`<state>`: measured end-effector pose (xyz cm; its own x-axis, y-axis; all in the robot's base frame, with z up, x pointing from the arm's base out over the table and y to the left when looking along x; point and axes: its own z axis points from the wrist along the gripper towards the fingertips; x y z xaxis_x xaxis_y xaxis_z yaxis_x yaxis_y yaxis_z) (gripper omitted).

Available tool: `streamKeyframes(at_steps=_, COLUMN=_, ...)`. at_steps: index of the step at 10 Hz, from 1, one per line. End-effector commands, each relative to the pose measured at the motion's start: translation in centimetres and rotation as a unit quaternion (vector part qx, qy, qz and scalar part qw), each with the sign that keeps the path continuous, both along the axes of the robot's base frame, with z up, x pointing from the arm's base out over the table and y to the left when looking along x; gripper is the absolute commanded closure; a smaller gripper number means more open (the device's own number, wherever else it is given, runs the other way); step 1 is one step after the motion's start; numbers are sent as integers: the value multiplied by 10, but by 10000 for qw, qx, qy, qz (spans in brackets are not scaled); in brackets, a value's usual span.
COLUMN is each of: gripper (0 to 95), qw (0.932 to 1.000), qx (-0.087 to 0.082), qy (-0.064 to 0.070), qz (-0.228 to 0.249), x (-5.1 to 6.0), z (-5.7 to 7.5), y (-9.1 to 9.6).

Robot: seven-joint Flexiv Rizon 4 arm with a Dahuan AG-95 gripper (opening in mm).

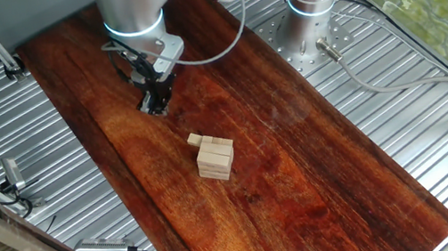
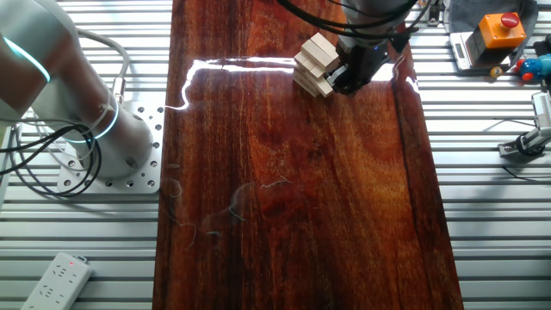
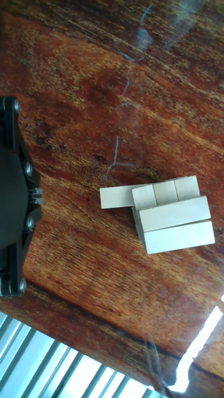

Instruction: Play Jenga

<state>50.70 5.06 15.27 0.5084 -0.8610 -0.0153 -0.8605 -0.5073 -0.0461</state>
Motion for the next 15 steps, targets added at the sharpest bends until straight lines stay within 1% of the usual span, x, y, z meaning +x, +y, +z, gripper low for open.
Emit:
streamKeyframes(at_steps=1, gripper=950, qw=10000, qx=-49, qy=-3, qz=67, x=-2, z=-3, y=7)
streamKeyframes(at_steps=2, gripper=950, qw=9999, qx=-123, qy=-6, qz=106, x=-4, z=-4, y=10)
streamKeyframes(at_steps=4, gripper=950, qw=9998, qx=-145, qy=-6, qz=118, x=-8, z=-3, y=14)
streamKeyframes(at_steps=5, gripper=760, qw=9998, qx=-164, qy=-10, qz=108, x=-11, z=-4, y=16)
streamKeyframes(at_steps=7, gripper=760, qw=9997, qx=-213, qy=-7, qz=106, x=-13, z=-8, y=24)
streamKeyframes(at_steps=11, gripper=760, qw=9996, qx=-215, qy=12, qz=183, x=-11, z=-12, y=34)
streamKeyframes(at_steps=13, gripper=760, qw=9994, qx=-213, qy=43, qz=252, x=-9, z=-16, y=39)
streamKeyframes(at_steps=14, gripper=570, qw=9994, qx=-220, qy=64, qz=276, x=-8, z=-17, y=41)
streamKeyframes(at_steps=15, gripper=570, qw=9993, qx=-216, qy=83, qz=305, x=-8, z=-18, y=43)
